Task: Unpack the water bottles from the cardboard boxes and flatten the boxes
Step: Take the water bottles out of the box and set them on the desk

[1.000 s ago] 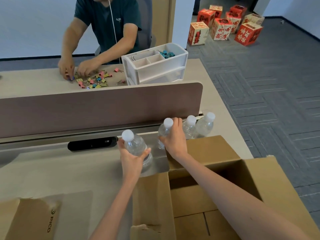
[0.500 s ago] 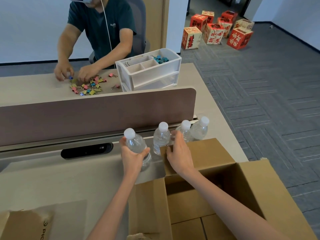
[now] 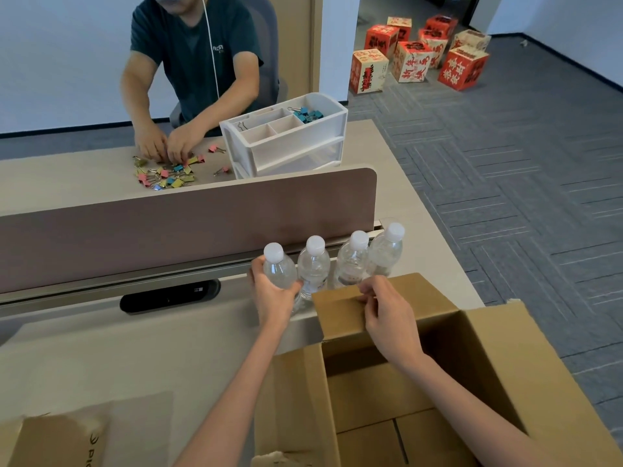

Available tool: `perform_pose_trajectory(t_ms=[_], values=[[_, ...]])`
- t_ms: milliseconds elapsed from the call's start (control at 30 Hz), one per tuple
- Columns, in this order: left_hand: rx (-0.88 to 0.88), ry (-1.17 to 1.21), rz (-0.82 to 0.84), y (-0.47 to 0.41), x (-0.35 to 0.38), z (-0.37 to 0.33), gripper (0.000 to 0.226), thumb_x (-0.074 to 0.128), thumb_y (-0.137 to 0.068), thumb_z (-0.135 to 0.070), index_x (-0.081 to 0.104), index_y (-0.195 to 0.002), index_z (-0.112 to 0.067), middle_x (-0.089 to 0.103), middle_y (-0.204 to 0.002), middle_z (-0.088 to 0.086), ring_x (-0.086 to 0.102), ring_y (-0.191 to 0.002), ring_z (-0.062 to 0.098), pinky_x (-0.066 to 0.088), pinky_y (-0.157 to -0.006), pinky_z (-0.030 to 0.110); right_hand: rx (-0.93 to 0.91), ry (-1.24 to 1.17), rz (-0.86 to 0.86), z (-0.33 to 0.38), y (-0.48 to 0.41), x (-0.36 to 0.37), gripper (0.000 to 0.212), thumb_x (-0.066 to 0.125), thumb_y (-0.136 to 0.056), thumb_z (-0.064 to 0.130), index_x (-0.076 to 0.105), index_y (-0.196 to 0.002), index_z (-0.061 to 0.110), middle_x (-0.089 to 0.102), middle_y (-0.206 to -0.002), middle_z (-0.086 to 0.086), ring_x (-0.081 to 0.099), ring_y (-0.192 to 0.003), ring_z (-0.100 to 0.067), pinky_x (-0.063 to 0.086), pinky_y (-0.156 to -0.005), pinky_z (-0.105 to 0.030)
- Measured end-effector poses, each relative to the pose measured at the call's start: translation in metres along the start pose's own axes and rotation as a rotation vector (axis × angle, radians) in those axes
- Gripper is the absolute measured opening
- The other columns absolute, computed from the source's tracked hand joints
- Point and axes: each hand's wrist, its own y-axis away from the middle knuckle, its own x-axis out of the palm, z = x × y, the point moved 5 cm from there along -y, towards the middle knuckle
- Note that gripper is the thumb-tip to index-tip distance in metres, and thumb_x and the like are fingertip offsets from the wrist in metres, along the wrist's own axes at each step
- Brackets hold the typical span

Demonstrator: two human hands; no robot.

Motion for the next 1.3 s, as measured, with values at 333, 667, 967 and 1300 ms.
perform_pose_trajectory(t_ms=[333, 667, 967, 1300], values=[[0.026, -0.062, -0.036, -0.002, 0.004, 0.0, 0.075, 0.087, -0.069, -0.009, 0.04, -0.127, -0.019, 0.033, -0.124, -0.004, 0.05, -0.104, 0.019, 0.043, -0.097, 0.04, 0.037, -0.012, 0.003, -0.016, 0.009, -0.015, 0.023, 0.055, -0.091, 0.001, 0.053, -0.101, 0.021, 0.057, -0.099, 0.011, 0.059, -0.088, -0.003, 0.045, -0.071, -0.012], [0.074, -0.17, 0.029, 0.019, -0.005, -0.009, 0.096, 0.086, -0.07, -0.006, 0.025, -0.144, -0.013, 0.033, -0.146, 0.008, 0.03, -0.134, 0.022, 0.031, -0.105, 0.035, 0.006, 0.01, 0.011, -0.021, 0.016, -0.038, 0.02, 0.054, -0.09, 0.001, 0.054, -0.097, 0.019, 0.053, -0.095, 0.01, 0.053, -0.083, -0.006, 0.04, -0.067, -0.012], [0.127, -0.374, -0.014, 0.086, -0.007, -0.04, 0.033, 0.052, -0.1, -0.024, 0.047, -0.127, -0.006, 0.048, -0.132, 0.01, 0.043, -0.124, 0.024, 0.031, -0.092, 0.024, 0.014, -0.054, 0.06, -0.036, 0.034, -0.069, 0.02, 0.053, -0.093, 0.004, 0.055, -0.108, 0.017, 0.055, -0.106, 0.009, 0.057, -0.094, -0.006, 0.051, -0.081, -0.021], [0.38, -0.499, 0.03, 0.194, 0.076, -0.086, 0.015, 0.054, -0.097, -0.023, 0.058, -0.111, -0.018, 0.055, -0.121, -0.005, 0.047, -0.119, 0.01, 0.03, -0.1, 0.021, -0.003, -0.055, 0.024, -0.109, 0.071, -0.16, 0.021, 0.051, -0.095, 0.006, 0.054, -0.113, 0.017, 0.056, -0.107, 0.009, 0.055, -0.091, -0.006, 0.037, -0.074, -0.017]])
